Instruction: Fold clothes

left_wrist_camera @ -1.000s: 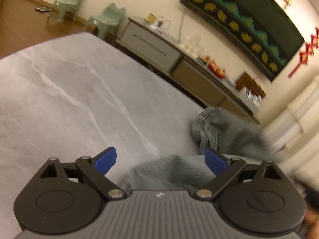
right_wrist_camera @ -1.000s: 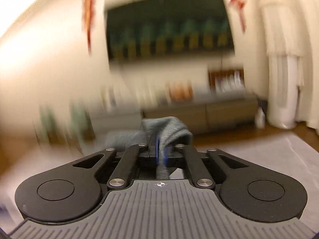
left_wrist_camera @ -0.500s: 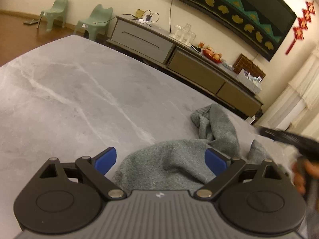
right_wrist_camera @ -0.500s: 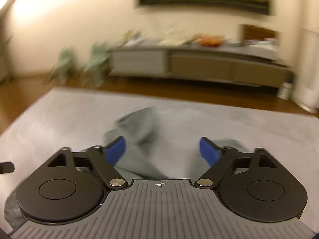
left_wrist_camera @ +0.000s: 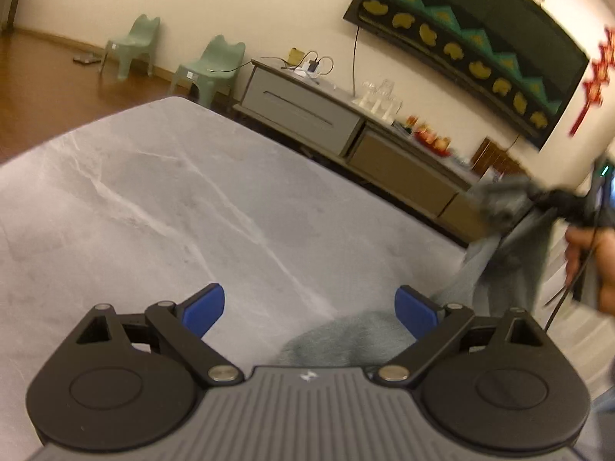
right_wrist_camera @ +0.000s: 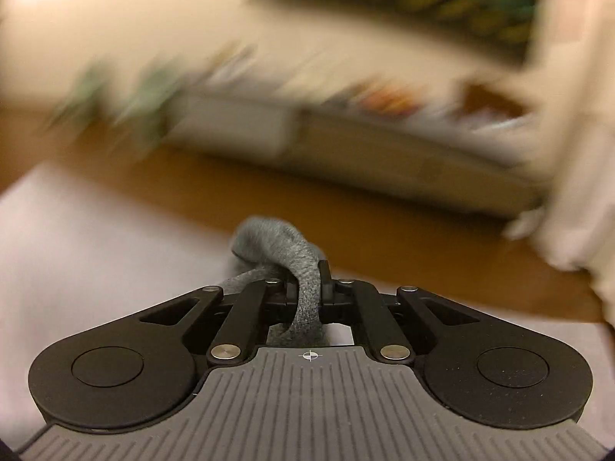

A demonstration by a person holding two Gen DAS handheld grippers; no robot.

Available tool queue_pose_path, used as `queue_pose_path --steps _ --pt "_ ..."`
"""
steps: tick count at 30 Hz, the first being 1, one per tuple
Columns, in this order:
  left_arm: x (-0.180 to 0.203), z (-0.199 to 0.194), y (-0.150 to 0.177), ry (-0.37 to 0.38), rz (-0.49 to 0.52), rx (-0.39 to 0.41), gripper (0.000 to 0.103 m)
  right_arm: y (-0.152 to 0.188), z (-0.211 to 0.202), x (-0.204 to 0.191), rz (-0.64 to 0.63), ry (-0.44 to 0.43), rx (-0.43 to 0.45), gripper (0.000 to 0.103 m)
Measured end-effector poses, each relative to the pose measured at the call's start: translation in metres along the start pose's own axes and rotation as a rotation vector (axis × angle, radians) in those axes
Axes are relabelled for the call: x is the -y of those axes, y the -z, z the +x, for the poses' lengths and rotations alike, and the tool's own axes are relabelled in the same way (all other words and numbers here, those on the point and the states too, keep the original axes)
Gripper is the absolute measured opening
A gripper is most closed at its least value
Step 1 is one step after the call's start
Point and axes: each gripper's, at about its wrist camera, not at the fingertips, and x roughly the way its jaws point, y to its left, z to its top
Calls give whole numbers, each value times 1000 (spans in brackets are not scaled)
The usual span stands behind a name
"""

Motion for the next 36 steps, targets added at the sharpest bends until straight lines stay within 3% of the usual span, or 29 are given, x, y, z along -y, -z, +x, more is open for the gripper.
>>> queue_pose_path --steps 1,2,4,7,8,14,15,16,17,18,19,21,23,25,27,28,29,31,32,34,36 --pt "1 3 1 -2 0 -19 98 0 3 8 30 -10 6 43" --pt "1 7 3 -2 -1 -39 98 4 12 14 16 -75 -77 71" --pt "2 8 3 -9 -4 -42 98 22 -10 35 40 -84 -84 62" --pt "4 5 5 -21 5 -28 98 54 -50 68 93 -71 -55 84" --pt "6 5 6 -21 10 -27 98 74 -63 82 110 -54 -58 85" --pt "20 14 15 -28 40 -65 98 208 -114 146 36 108 -239 85" --pt "22 15 16 -32 45 -70 98 222 -117 152 61 84 -253 84" --pt "25 16 18 -36 50 -75 98 235 -118 158 89 52 -266 70" --pt "28 16 19 -42 57 -78 98 241 -119 161 124 -14 -283 27" --pt "30 15 20 -49 62 -81 98 245 -119 163 161 -90 -302 5" --pt "32 14 21 -56 67 -84 98 242 -125 167 200 -125 -282 3" --pt "34 7 21 -70 53 -85 98 223 -170 191 326 -62 -35 3" --pt "33 -4 21 -60 32 -85 98 215 -217 226 524 52 188 3" --pt "31 -16 25 -53 31 -88 98 214 -236 243 505 267 227 3" --pt "28 -25 33 -61 48 -98 98 231 -227 254 474 413 140 17" --pt "25 -31 42 -77 69 -105 98 240 -218 258 473 415 56 33" --pt "22 -34 49 -93 90 -112 98 249 -209 261 476 405 -33 39" --pt "18 -39 67 -128 154 -123 98 247 -217 258 511 327 -9 42" --pt "17 -40 75 -137 185 -131 98 246 -222 255 529 284 15 58" --pt "16 -40 89 -144 239 -145 98 240 -236 237 457 233 74 73" --pt "21 -36 100 -132 276 -152 99 231 -239 213 407 146 91 75"
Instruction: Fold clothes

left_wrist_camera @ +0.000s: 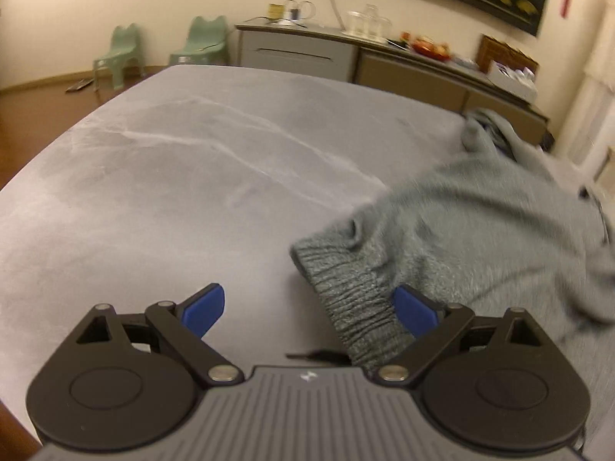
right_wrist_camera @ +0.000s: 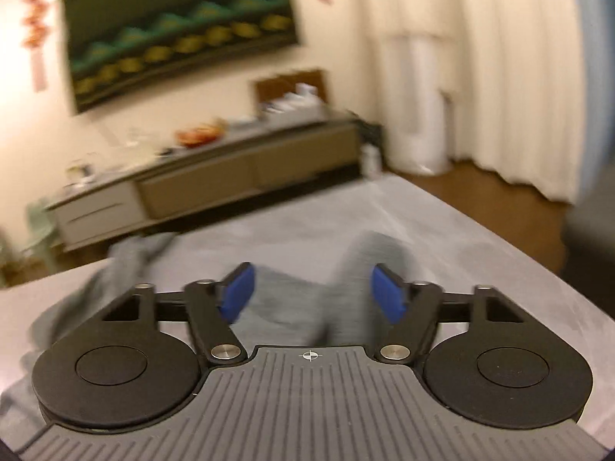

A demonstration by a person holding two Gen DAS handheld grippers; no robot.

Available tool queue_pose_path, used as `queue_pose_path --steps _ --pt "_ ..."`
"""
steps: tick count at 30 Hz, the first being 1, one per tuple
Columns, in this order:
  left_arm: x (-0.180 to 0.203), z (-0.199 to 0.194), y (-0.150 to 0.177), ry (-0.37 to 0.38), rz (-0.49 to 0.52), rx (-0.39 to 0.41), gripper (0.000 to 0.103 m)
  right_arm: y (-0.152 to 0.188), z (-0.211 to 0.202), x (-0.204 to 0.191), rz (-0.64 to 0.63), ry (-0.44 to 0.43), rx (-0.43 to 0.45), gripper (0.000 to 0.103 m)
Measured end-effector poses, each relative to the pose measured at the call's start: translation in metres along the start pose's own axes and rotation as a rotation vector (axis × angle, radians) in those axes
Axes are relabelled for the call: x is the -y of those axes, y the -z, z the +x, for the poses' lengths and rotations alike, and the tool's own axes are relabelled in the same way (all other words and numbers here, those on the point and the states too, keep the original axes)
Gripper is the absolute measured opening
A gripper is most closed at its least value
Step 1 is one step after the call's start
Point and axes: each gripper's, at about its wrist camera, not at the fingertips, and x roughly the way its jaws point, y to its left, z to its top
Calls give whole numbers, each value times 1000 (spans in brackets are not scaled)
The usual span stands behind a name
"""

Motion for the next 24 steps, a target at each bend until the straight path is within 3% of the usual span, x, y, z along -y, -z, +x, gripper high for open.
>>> queue_pose_path --steps 2,3,5,6,8,9,11,13,14,15,17,19,20,22,24 --pt "5 9 1 2 4 -10 99 4 -5 -24 -20 -84 -26 76" --pt "8 13 1 3 5 -15 93 7 -8 -35 -27 -115 -39 76" --pt "14 17 -7 41 25 -4 38 20 -6 -55 -85 -161 -51 76" --pt "19 17 -13 61 42 9 2 27 -5 -64 -117 -183 -56 76" --pt "28 16 -27 99 76 36 1 41 -2 -83 -181 -227 -66 76" --pt "27 7 -43 94 75 109 0 45 -4 -94 -222 -249 -59 76" --pt "7 -13 -82 75 -26 239 0 49 -18 -115 -312 -294 -29 76" --pt "-23 -32 -119 11 -146 341 0 52 -33 -127 -408 -352 6 76" --pt "-36 -39 -133 -18 -186 361 1 57 -43 -133 -465 -406 8 76" --pt "-46 -43 -139 -19 -203 350 3 63 -52 -140 -526 -466 7 76" --pt "-61 -49 -141 -4 -220 322 18 87 -71 -158 -657 -604 -18 76" --pt "-62 -50 -116 9 -179 282 44 114 -91 -178 -793 -758 -58 76" --pt "-61 -47 -96 22 -157 249 49 130 -102 -189 -864 -846 -88 76" --pt "-59 -38 -60 42 -138 153 53 160 -121 -209 -971 -974 -132 76" --pt "-58 -29 -35 69 -153 62 52 186 -134 -227 -1060 -1041 -162 76"
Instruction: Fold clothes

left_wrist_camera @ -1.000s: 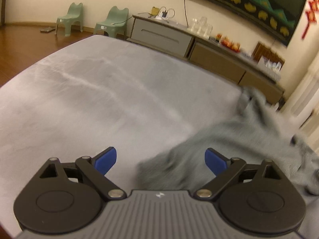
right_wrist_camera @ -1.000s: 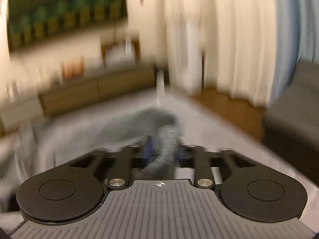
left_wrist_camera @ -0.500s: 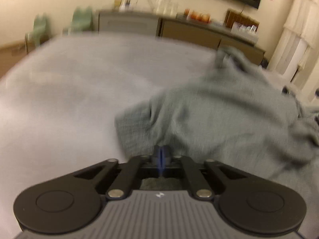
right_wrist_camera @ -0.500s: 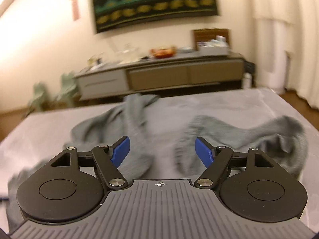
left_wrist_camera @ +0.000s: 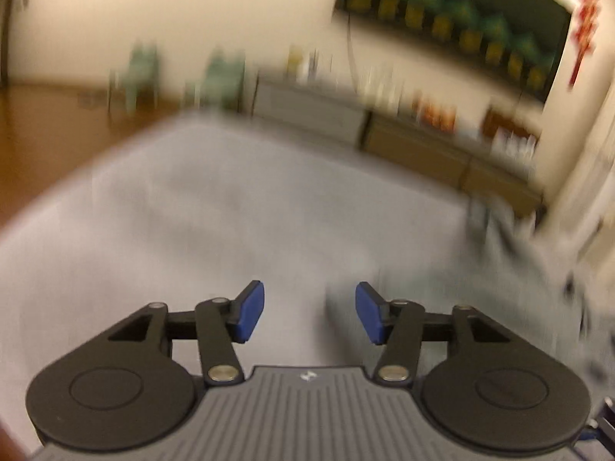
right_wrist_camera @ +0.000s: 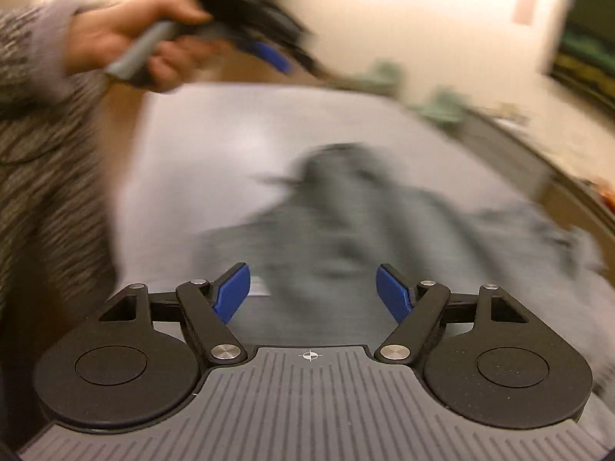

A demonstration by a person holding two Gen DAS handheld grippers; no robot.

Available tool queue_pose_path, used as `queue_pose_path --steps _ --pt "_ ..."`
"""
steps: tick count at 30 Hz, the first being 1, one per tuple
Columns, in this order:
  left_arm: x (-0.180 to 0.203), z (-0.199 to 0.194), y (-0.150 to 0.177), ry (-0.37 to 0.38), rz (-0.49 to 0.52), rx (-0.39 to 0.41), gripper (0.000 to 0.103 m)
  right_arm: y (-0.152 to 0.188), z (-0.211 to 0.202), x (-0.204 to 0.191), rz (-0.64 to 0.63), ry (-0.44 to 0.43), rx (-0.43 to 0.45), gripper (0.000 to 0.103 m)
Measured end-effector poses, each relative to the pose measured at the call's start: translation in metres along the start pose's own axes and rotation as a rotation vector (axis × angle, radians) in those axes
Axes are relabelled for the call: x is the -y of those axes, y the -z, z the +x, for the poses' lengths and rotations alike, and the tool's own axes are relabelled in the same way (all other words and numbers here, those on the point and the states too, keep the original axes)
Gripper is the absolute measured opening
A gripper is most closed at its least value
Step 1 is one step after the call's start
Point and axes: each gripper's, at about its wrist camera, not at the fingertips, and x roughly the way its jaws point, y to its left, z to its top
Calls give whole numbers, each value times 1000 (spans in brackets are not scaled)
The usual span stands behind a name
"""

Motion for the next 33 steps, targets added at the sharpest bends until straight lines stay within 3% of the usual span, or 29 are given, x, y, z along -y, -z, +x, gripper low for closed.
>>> queue_pose_path --steps 1,3,4,5,6,7,10,13,16,18,21,23,25,26,28,29,30,32,33 --pt "1 -1 7 21 1 -7 53 -1 8 -5 -16 -8 -16 76" --pt "4 -5 15 27 41 -11 54 -1 22 -10 -36 -8 -46 67" --pt "6 -8 18 29 60 3 55 -1 29 -12 -46 -8 -61 46" --pt "8 -12 21 31 78 18 55 -5 33 -8 -34 -1 -83 12" --pt "11 -16 22 32 76 42 56 -9 25 3 -5 49 -53 2" --pt "15 -20 23 32 72 66 56 -14 15 16 28 111 -7 3" --pt "24 -40 22 92 95 176 64 -23 -53 89 395 208 284 0" --pt "63 -49 28 107 265 270 78 4 -96 143 668 213 448 0" --pt "112 -54 39 117 499 327 82 31 -108 157 766 194 462 0" --pt "139 -52 47 140 600 339 89 28 -108 152 740 183 456 0" --pt "165 -39 68 169 713 277 89 20 -108 152 675 197 423 1" --pt "175 -26 86 162 786 240 89 17 -102 144 653 230 382 13" --pt "183 -10 96 106 809 229 89 17 -98 145 642 284 330 14" --pt "187 -2 101 77 819 224 89 19 -98 147 652 304 310 21" --pt "197 13 97 103 796 188 89 27 -98 155 691 338 278 36" --pt "202 20 95 118 783 170 89 31 -99 162 722 359 265 37" --pt "205 30 92 133 765 142 88 36 -99 169 756 381 252 37" --pt "209 52 86 158 723 66 52 49 -102 186 850 427 231 43" --pt "209 62 83 171 710 11 11 56 -106 194 894 446 229 44"
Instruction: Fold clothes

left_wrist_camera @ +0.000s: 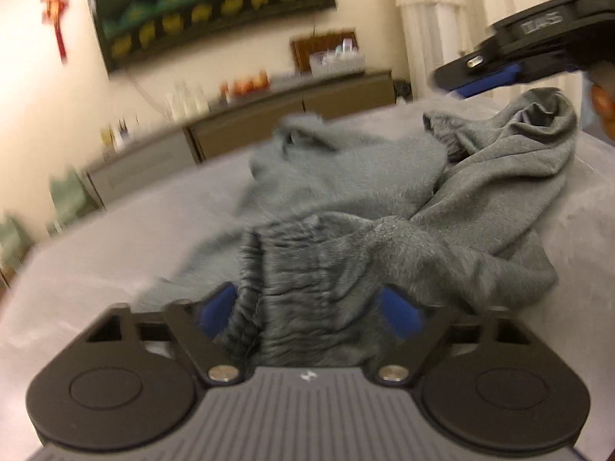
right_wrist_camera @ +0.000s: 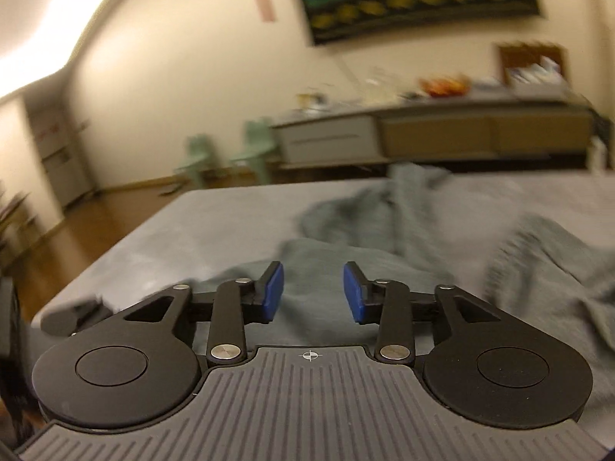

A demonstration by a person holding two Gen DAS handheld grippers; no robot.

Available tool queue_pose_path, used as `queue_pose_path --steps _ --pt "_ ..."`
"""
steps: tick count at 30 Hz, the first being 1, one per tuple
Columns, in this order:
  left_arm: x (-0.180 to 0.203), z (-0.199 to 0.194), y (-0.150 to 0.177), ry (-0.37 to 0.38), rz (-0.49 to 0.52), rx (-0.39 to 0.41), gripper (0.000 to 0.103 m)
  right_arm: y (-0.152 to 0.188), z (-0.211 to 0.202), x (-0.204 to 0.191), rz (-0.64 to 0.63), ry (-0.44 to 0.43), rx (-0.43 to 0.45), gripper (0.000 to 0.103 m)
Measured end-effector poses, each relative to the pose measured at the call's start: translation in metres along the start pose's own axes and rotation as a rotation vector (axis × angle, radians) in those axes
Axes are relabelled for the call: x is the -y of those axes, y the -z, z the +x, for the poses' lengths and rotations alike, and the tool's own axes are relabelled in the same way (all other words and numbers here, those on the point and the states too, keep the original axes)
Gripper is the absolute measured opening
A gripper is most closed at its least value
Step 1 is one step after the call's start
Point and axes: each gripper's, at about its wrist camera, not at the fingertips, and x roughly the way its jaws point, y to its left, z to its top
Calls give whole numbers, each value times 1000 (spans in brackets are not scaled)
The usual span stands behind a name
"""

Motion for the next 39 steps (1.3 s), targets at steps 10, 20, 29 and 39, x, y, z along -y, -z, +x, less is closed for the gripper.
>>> queue_pose_path --steps 10,20,29,39 --pt "-158 -160 -26 -111 -309 371 12 -32 -43 123 233 326 91 65" --pt "-237 -173 59 -205 -393 168 12 -16 20 143 154 357 -161 84" --pt "-242 -151 55 -239 -434 155 12 -3 87 112 4 337 -244 79" --pt "-241 -138 -10 -287 -397 257 12 -25 143 85 -176 326 -255 3"
